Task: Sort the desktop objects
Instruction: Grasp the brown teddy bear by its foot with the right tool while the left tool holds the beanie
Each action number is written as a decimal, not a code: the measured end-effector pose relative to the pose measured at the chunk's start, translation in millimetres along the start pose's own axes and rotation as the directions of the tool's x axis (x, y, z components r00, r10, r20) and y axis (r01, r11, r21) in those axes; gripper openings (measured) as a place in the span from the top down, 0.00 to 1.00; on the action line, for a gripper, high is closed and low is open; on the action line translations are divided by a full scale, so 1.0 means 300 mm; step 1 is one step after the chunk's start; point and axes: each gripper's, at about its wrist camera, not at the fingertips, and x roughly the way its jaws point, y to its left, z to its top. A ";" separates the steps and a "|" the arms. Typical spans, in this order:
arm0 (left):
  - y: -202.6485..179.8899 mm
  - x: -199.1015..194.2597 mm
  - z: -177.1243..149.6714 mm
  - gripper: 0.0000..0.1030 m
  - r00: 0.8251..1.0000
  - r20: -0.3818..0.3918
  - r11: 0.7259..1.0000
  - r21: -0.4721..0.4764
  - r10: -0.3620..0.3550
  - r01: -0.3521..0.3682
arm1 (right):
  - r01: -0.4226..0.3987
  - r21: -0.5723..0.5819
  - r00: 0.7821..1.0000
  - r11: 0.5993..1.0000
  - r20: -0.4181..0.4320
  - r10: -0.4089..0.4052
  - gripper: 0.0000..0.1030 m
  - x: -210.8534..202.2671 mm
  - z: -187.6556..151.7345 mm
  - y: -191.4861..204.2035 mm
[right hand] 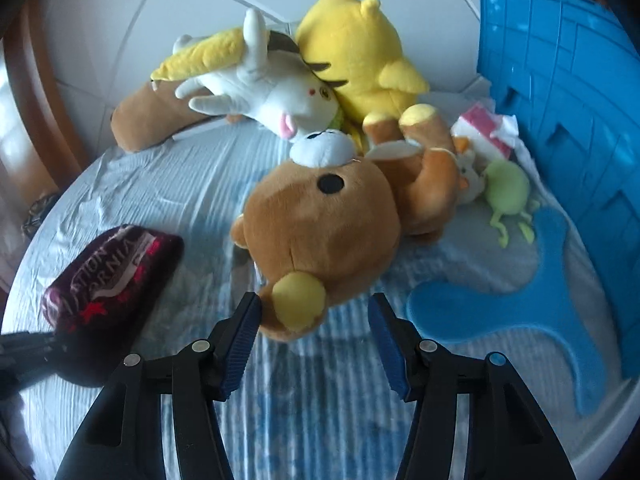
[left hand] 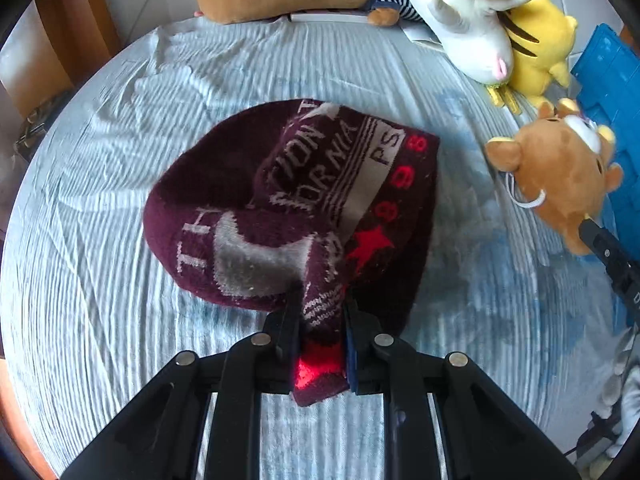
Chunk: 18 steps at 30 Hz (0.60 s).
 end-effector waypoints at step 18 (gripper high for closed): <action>-0.002 0.041 -0.089 0.52 0.999 -0.004 0.999 -0.020 0.033 -0.033 | 0.022 0.010 0.996 1.000 -0.083 -0.021 0.63 0.122 -0.012 -0.025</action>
